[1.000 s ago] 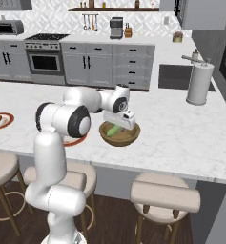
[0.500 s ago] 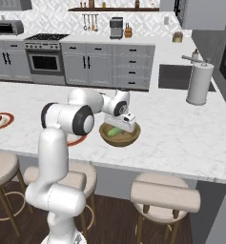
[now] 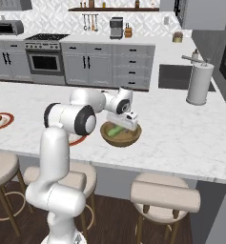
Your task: Pick the chicken drumstick and corn from their plates and place them in the bowl. Then put the bowl in the fridge.
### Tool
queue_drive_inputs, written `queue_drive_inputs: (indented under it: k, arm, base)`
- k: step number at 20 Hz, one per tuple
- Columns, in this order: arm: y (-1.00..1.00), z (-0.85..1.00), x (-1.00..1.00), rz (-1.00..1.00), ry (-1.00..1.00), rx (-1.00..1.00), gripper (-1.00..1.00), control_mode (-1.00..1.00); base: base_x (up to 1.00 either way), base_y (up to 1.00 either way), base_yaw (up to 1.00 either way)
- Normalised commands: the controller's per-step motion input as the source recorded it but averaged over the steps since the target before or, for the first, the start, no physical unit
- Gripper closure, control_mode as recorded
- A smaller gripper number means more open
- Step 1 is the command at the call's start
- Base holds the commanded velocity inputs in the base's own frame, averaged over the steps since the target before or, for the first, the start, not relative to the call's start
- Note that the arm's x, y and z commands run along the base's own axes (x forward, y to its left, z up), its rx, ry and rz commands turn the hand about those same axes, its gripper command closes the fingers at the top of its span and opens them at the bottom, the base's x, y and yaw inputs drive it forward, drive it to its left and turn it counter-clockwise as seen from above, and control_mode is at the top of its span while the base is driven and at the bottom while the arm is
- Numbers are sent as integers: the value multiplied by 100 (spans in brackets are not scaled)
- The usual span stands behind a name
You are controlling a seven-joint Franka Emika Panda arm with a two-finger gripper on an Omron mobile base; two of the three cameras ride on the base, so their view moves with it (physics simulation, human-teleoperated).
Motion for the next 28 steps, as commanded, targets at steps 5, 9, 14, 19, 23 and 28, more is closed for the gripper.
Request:
queue_drive_inputs:
  k: [5, 9, 14, 19, 23, 28]
  arm:
    - [4, 35, -50, -2, -11, 0, -100, -100]
    - [32, 21, -81, -1, -22, 0, -100, -100]
    - [55, 15, -87, 0, -26, 0, -100, -100]
    - [32, 74, -63, 5, 1, 0, -100, -100]
    - [10, 100, -52, 5, 23, 0, -100, -100]
    - [57, 37, -55, 5, 18, -1, -100, -100]
  base:
    - [0, 0, 0]
    - [0, 0, 0]
    - [0, 0, 0]
    - [0, 0, 0]
    - [0, 0, 0]
    - [0, 0, 0]
